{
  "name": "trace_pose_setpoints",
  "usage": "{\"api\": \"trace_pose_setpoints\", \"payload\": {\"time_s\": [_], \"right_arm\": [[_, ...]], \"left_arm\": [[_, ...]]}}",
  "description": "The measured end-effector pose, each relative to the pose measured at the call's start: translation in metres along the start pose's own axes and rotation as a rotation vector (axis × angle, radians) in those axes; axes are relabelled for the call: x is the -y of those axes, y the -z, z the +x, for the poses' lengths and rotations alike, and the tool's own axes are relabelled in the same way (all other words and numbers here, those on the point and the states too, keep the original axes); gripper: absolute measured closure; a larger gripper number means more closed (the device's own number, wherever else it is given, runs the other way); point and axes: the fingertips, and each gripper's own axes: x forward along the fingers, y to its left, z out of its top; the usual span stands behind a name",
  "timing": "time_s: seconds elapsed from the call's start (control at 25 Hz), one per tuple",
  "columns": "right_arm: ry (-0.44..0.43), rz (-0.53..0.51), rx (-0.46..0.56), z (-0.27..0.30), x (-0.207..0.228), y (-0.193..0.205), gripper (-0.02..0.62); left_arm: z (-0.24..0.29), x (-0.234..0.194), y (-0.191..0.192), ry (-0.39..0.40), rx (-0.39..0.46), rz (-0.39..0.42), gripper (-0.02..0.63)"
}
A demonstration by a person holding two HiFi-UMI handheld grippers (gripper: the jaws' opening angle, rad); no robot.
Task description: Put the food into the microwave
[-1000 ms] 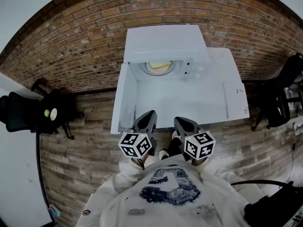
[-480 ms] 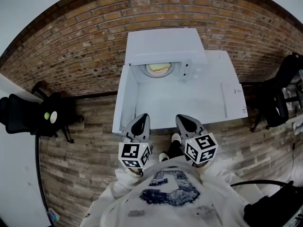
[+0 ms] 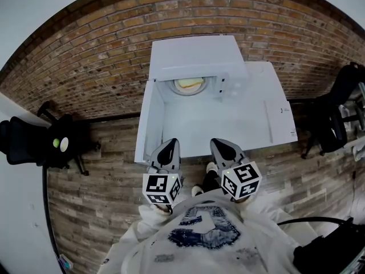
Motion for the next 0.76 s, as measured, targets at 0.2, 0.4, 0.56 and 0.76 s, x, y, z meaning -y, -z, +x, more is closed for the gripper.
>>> {"api": "trace_pose_setpoints", "payload": {"time_s": [0.2,0.4,0.56,0.76], "right_arm": [[0.002,0.005,0.003,0.0002,0.0013,0.0008,0.581],[-0.004,0.007,0.002,0.0011,0.0010,0.0010,0.581],[-0.004,0.009,0.001,0.0021,0.0007,0.0006,0.581],[-0.010,0.007,0.006,0.0024,0.0000,-0.0007,0.581]], "left_arm": [[0.0009,0.0019,0.0022,0.005,-0.004,0.002,0.600],[0.0011,-0.0009,0.0031,-0.004,-0.005,-0.003,0.600],[0.0017,0.0001,0.0040,0.001,-0.007,-0.008,0.600],[0.0031,-0.0007,0.0040,0.004,-0.007,-0.028,0.600]]}}
